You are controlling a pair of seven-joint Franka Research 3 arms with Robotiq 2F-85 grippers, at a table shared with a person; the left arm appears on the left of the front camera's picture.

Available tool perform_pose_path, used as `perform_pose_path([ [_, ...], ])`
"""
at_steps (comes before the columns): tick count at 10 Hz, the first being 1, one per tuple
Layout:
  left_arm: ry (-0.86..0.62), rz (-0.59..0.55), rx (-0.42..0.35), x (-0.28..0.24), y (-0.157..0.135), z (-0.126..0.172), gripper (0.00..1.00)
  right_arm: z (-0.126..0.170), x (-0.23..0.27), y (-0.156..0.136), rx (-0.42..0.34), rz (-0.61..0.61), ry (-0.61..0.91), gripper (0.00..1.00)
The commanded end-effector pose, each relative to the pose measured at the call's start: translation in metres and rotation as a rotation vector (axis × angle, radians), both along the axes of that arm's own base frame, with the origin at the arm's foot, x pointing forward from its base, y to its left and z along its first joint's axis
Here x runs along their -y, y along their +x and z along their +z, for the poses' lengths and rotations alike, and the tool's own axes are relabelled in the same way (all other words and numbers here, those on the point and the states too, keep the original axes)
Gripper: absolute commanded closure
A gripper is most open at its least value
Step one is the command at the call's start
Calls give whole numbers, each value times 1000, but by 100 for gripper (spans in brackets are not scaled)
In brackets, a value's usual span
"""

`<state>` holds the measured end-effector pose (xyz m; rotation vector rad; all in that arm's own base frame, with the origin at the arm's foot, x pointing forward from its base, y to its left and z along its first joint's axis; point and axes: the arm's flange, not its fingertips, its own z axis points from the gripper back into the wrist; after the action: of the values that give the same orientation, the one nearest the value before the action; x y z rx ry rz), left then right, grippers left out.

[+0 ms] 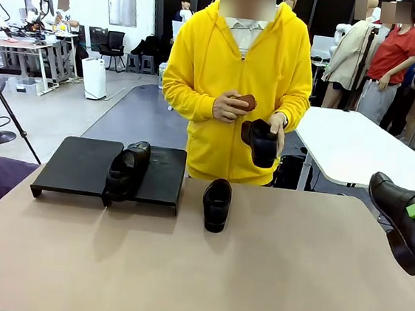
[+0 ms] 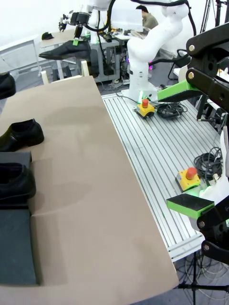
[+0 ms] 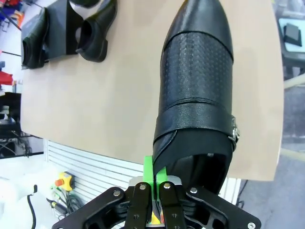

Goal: Organize the shoes by placing them on the stand.
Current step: Pick up one Shoe and place it in the middle of the table.

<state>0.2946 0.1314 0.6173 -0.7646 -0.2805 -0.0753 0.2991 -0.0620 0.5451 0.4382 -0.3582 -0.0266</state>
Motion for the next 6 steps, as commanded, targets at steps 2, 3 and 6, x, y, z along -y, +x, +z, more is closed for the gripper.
perform_pose_path([
  [2, -3, -2, -3, 1, -3, 0, 0, 9, -76, 29, 71, 86, -150, 100],
  [3, -3, -2, -3, 1, -3, 0, 0, 6, -100, 46, 78, 93, -175, 100],
  [6, -3, -2, -3, 1, -3, 0, 0, 2, -47, 35, 55, -48, -229, 100],
])
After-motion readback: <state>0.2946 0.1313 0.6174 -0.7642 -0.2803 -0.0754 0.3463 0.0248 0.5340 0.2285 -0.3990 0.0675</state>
